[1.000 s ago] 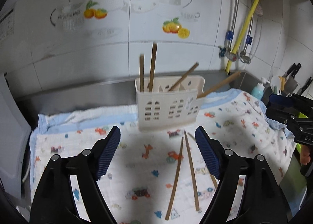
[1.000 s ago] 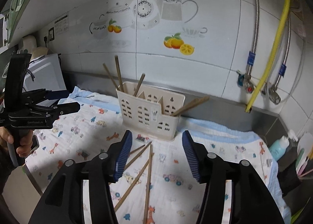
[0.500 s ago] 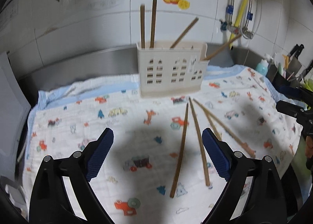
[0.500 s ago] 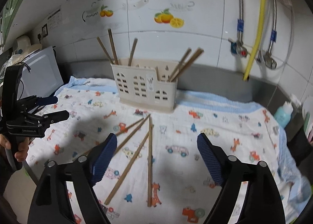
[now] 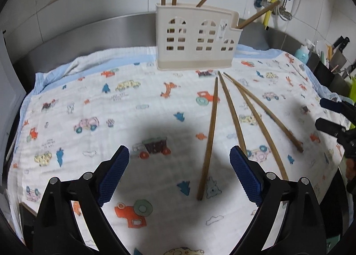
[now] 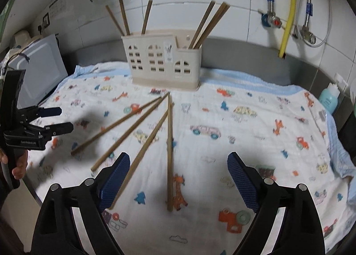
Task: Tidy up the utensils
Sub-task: 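Move both open tools back down toward the remaining chopsticks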
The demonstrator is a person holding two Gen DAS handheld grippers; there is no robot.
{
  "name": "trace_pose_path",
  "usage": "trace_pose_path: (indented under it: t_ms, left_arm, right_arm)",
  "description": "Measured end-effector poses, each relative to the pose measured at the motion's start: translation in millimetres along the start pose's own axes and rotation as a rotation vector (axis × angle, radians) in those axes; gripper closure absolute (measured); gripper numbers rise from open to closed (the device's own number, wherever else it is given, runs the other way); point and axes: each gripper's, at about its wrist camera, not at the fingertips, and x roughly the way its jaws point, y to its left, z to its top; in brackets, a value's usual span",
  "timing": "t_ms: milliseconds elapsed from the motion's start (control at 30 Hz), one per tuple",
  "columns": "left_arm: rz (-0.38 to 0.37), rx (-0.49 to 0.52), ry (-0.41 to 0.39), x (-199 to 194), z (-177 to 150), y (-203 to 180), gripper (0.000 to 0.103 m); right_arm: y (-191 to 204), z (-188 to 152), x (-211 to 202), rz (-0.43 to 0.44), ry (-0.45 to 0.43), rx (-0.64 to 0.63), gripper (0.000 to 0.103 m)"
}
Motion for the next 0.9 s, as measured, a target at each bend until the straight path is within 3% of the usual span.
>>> trace_pose_path:
  t_ms: [400, 900]
  left_arm:
    - [0.003, 0.014, 0.039, 18, -14, -4, 0.012]
    - [-0.037, 0.080, 0.018, 19, -17, -13, 0.014]
  right_arm:
    - [12, -24, 30, 0.046, 0.054, 0.006, 0.018]
    - [15, -28, 47, 0.065, 0.080, 0.018, 0.056]
